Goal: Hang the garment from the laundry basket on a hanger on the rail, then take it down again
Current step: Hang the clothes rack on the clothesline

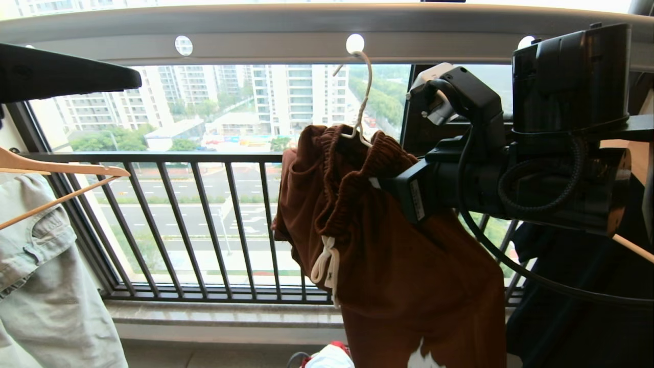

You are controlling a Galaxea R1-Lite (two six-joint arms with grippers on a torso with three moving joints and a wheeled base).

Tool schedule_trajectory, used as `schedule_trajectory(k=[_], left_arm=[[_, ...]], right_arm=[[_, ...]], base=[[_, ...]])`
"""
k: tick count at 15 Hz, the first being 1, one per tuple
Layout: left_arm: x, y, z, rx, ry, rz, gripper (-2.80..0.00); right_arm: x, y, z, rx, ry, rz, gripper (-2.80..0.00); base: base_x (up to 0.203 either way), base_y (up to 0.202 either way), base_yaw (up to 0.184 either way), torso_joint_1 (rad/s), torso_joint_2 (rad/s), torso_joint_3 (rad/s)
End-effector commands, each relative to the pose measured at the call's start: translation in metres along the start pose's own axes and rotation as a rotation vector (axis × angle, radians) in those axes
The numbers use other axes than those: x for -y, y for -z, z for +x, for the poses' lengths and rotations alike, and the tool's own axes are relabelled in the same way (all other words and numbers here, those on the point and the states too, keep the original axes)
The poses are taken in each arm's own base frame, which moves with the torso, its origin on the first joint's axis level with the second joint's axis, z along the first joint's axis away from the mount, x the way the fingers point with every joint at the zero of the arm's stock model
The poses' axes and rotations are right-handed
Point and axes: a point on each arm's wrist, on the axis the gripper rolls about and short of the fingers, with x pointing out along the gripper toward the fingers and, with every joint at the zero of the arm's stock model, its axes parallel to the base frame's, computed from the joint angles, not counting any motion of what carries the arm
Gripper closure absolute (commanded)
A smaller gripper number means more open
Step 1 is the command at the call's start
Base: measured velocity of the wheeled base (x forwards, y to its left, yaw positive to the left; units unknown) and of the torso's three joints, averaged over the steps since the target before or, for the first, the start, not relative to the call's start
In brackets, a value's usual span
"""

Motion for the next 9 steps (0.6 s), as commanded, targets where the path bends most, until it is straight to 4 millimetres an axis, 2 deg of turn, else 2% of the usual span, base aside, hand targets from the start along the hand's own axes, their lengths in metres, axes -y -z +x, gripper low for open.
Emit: schedule_trajectory(k=[1, 4, 9], left_arm=[[0.0, 0.001, 0.002, -0.007, -0.002, 0.0, 0.0], [0.0, 0.001, 0.001, -0.006, -0.002, 0.0, 0.0], [0.0, 0.001, 0.004, -0.01, -0.003, -0.002, 0.0]], right_arm=[[-0.001, 0.0, -0.004, 0.004, -0.004, -0.002, -2.8], [-0.004, 0.0, -0.01, 0.01, -0.017, -0.005, -2.8], [-0.013, 0.011, -0.046, 0.019, -0.071, -0.018, -2.8]], base=[[0.0, 0.0, 0.0, 0.0, 0.0, 0.0], [0.0, 0.0, 0.0, 0.0, 0.0, 0.0], [0.0, 0.0, 0.0, 0.0, 0.0, 0.0]])
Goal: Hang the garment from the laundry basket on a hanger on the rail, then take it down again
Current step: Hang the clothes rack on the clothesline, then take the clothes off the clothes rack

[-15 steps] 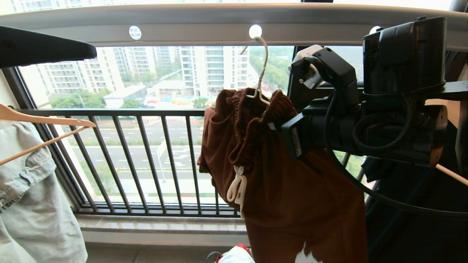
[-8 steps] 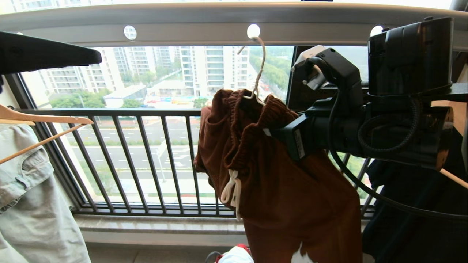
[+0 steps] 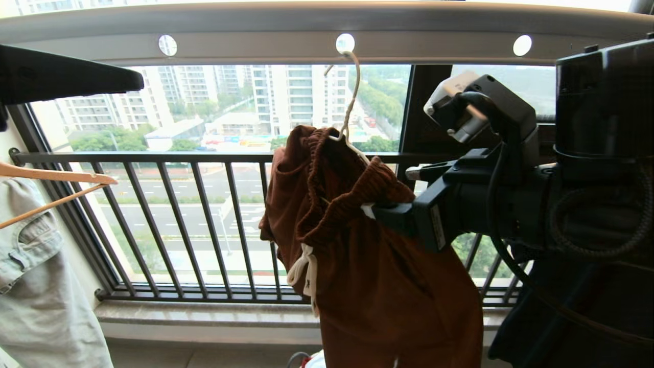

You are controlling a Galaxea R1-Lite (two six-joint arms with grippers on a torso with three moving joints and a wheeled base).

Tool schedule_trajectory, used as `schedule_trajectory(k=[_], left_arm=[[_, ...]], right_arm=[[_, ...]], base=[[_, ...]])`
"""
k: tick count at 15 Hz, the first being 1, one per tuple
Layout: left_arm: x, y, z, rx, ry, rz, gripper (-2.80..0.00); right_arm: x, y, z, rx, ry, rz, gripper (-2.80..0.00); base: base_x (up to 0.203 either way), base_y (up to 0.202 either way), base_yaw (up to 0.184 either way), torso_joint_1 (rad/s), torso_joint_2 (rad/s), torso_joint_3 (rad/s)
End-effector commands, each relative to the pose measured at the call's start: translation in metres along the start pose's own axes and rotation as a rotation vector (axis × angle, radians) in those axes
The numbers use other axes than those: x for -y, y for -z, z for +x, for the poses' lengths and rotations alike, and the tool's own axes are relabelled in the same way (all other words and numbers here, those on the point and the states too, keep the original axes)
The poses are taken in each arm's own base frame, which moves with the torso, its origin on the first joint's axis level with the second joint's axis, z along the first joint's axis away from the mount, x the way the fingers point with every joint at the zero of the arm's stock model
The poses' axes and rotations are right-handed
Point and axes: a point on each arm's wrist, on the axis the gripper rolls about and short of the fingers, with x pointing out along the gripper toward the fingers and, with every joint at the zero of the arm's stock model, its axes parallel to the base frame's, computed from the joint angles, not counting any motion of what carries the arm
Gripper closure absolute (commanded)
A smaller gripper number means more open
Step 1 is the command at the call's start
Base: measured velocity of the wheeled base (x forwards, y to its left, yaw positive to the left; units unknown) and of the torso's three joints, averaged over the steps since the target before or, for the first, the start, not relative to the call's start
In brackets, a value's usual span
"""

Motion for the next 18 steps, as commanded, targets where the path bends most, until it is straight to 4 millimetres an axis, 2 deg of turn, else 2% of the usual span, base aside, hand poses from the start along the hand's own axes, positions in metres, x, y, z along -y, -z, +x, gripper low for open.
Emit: schedule_trajectory(k=[1, 6, 8, 9, 12, 15, 18], left_arm=[[0.0, 0.001, 0.003, -0.009, -0.002, 0.0, 0.0], [0.001, 0.002, 0.009, -0.022, -0.004, 0.001, 0.0], [0.001, 0.002, 0.009, -0.025, -0.004, 0.001, 0.0], [0.001, 0.002, 0.009, -0.023, -0.004, 0.001, 0.0], [0.001, 0.003, 0.012, -0.031, -0.005, 0.002, 0.0], [0.001, 0.003, 0.013, -0.036, -0.007, 0.002, 0.0], [0.001, 0.003, 0.012, -0.033, -0.01, 0.002, 0.0]], right_arm=[[-0.002, 0.005, -0.022, 0.015, -0.018, -0.003, -2.8], [0.0, 0.026, -0.057, 0.011, -0.034, 0.0, -2.8], [-0.001, 0.031, -0.063, 0.008, -0.038, 0.001, -2.8], [0.001, 0.031, -0.067, 0.019, -0.036, 0.003, 0.0], [0.002, 0.024, -0.073, 0.052, -0.038, 0.007, 0.0], [0.0, 0.011, -0.058, 0.061, -0.042, 0.008, 0.0], [-0.012, 0.001, -0.045, 0.067, -0.081, -0.003, 0.0]], base=[[0.0, 0.0, 0.0, 0.0, 0.0, 0.0], [0.0, 0.0, 0.0, 0.0, 0.0, 0.0], [0.0, 0.0, 0.0, 0.0, 0.0, 0.0], [0.0, 0.0, 0.0, 0.0, 0.0, 0.0], [0.0, 0.0, 0.0, 0.0, 0.0, 0.0], [0.0, 0.0, 0.0, 0.0, 0.0, 0.0], [0.0, 0.0, 0.0, 0.0, 0.0, 0.0]])
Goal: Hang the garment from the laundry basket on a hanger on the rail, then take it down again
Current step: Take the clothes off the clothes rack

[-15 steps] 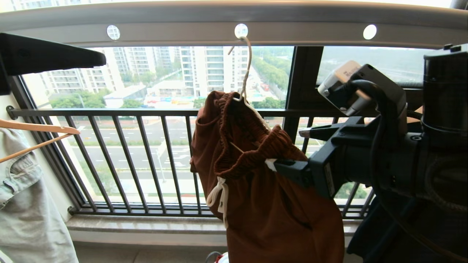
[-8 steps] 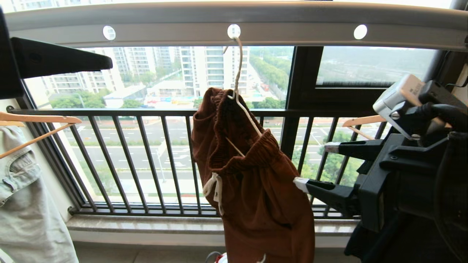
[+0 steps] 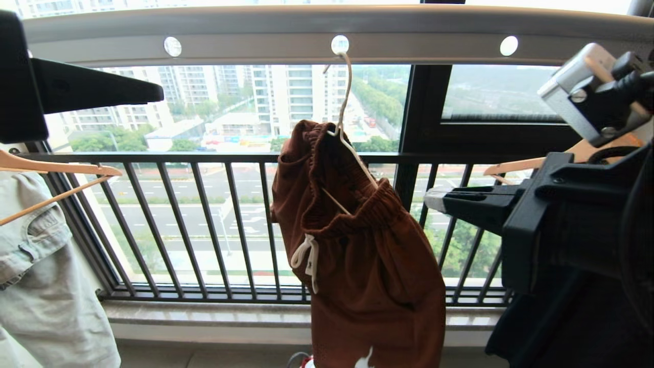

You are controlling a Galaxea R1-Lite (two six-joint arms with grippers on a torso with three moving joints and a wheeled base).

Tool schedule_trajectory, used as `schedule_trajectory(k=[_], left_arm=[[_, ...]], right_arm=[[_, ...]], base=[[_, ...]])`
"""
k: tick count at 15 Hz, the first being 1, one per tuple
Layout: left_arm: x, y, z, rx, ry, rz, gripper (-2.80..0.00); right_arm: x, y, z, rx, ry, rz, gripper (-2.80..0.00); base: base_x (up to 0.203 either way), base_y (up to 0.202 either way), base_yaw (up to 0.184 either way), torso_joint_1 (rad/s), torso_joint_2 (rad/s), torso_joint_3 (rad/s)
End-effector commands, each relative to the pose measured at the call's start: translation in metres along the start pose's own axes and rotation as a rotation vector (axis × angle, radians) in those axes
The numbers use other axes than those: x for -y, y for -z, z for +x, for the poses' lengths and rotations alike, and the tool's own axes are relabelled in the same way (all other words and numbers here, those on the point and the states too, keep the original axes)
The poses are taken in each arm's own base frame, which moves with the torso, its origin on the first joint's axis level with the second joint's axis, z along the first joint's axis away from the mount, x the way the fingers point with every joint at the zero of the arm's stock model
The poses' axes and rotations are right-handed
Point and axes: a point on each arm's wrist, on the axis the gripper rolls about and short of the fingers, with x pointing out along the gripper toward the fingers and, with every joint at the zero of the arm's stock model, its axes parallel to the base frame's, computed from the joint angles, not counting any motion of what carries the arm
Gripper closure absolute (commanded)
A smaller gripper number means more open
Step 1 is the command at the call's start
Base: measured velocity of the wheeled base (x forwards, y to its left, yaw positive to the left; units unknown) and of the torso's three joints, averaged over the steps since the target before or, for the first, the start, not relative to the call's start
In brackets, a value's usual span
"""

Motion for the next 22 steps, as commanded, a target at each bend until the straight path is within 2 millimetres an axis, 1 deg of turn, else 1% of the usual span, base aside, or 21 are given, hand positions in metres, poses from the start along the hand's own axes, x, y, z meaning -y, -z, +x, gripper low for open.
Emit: schedule_trajectory(k=[1, 2, 3, 5, 7, 9, 13, 16, 18, 19, 20, 21, 22], left_arm=[[0.0, 0.0, 0.0, -0.003, -0.002, -0.001, 0.0], [0.0, 0.0, 0.0, -0.003, -0.002, -0.001, 0.0], [0.0, 0.0, 0.0, -0.003, -0.002, -0.001, 0.0], [0.0, 0.0, -0.001, 0.002, -0.002, -0.001, 0.0], [0.0, 0.0, -0.001, 0.0, -0.002, -0.001, 0.0], [0.0, 0.0, -0.001, 0.001, -0.002, -0.001, 0.0], [0.0, 0.0, -0.002, 0.001, 0.0, -0.001, 0.0], [0.0, 0.0, -0.001, 0.0, -0.002, -0.001, 0.0], [0.0, 0.0, -0.001, 0.0, -0.002, -0.001, 0.0], [0.0, 0.0, -0.001, 0.0, -0.003, -0.001, 0.0], [0.0, 0.0, -0.001, 0.0, -0.004, -0.001, 0.0], [0.0, 0.001, 0.001, -0.006, -0.003, 0.0, 0.0], [0.0, 0.001, 0.002, -0.009, -0.003, 0.0, 0.0]], right_arm=[[-0.008, -0.005, 0.017, -0.01, -0.02, -0.01, 0.0], [-0.008, -0.008, 0.019, -0.007, -0.017, -0.013, 0.0], [-0.008, -0.008, 0.018, -0.005, -0.012, -0.015, -2.8], [-0.004, 0.0, 0.012, -0.024, 0.009, -0.024, -2.8], [0.005, 0.008, 0.01, -0.046, 0.048, -0.075, -2.8], [0.008, 0.01, 0.012, -0.06, 0.064, -0.098, -2.8], [0.013, 0.022, 0.042, -0.138, 0.075, -0.132, -2.8], [0.018, 0.023, 0.066, -0.162, 0.074, -0.132, -2.8], [0.029, 0.022, 0.081, -0.166, 0.076, -0.119, -2.8], [0.032, 0.021, 0.086, -0.166, 0.079, -0.115, -2.8], [0.033, 0.02, 0.086, -0.164, 0.081, -0.115, -2.8], [0.033, 0.02, 0.085, -0.162, 0.08, -0.118, 0.0], [0.033, 0.018, 0.084, -0.156, 0.077, -0.132, 0.0]], base=[[0.0, 0.0, 0.0, 0.0, 0.0, 0.0], [0.0, 0.0, 0.0, 0.0, 0.0, 0.0], [0.0, 0.0, 0.0, 0.0, 0.0, 0.0], [0.0, 0.0, 0.0, 0.0, 0.0, 0.0], [0.0, 0.0, 0.0, 0.0, 0.0, 0.0], [0.0, 0.0, 0.0, 0.0, 0.0, 0.0], [0.0, 0.0, 0.0, 0.0, 0.0, 0.0], [0.0, 0.0, 0.0, 0.0, 0.0, 0.0], [0.0, 0.0, 0.0, 0.0, 0.0, 0.0], [0.0, 0.0, 0.0, 0.0, 0.0, 0.0], [0.0, 0.0, 0.0, 0.0, 0.0, 0.0], [0.0, 0.0, 0.0, 0.0, 0.0, 0.0], [0.0, 0.0, 0.0, 0.0, 0.0, 0.0]])
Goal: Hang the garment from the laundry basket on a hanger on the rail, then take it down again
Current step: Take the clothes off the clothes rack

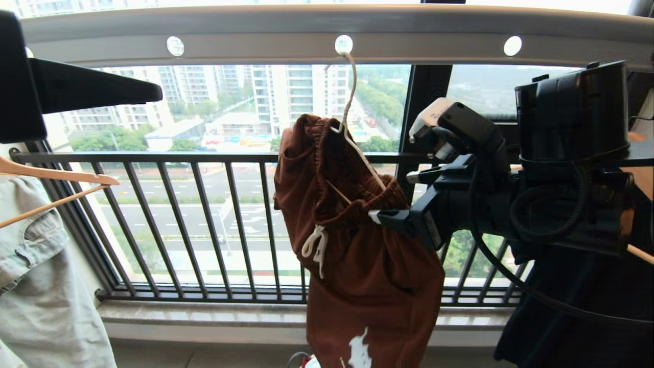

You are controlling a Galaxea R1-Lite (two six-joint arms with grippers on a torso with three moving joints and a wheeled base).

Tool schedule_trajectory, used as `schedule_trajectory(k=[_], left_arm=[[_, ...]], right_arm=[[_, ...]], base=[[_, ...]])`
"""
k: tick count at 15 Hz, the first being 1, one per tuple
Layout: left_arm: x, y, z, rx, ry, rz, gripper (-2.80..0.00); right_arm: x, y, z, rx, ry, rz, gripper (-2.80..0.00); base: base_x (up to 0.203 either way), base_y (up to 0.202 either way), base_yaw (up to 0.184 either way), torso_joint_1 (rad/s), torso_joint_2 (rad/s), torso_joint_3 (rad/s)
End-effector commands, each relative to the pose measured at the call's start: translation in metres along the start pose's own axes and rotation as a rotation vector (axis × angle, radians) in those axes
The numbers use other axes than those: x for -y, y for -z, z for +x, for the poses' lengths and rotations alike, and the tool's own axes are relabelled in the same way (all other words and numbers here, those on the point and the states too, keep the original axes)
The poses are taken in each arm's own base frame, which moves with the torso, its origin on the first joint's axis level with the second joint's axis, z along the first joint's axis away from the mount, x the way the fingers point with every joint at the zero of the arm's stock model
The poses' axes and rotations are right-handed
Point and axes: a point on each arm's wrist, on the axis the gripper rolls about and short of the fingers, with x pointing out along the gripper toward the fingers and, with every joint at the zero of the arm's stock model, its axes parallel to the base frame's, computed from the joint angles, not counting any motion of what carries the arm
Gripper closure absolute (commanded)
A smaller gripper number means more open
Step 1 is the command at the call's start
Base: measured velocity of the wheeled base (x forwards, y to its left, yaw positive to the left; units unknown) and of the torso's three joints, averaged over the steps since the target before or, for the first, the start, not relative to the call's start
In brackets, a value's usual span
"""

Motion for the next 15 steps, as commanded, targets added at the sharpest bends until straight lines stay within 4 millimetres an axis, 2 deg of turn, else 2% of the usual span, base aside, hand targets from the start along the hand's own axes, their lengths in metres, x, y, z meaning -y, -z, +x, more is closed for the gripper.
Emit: schedule_trajectory(k=[1, 8, 11, 15], left_arm=[[0.0, 0.001, 0.004, -0.011, -0.002, 0.0, 0.0], [0.0, 0.002, 0.004, -0.015, -0.003, 0.001, 0.0], [0.0, 0.005, 0.015, -0.043, -0.021, 0.005, 0.0], [-0.002, 0.014, 0.022, -0.185, -0.053, 0.03, 0.0]], right_arm=[[0.0, 0.0, 0.003, -0.001, -0.003, -0.009, 0.0], [-0.003, -0.001, 0.002, 0.036, -0.14, -0.005, 0.0], [-0.002, -0.003, -0.004, 0.056, -0.151, -0.004, 0.0], [0.004, -0.003, -0.006, 0.058, -0.131, 0.002, 0.0]], base=[[0.0, 0.0, 0.0, 0.0, 0.0, 0.0], [0.0, 0.0, 0.0, 0.0, 0.0, 0.0], [0.0, 0.0, 0.0, 0.0, 0.0, 0.0], [0.0, 0.0, 0.0, 0.0, 0.0, 0.0]])
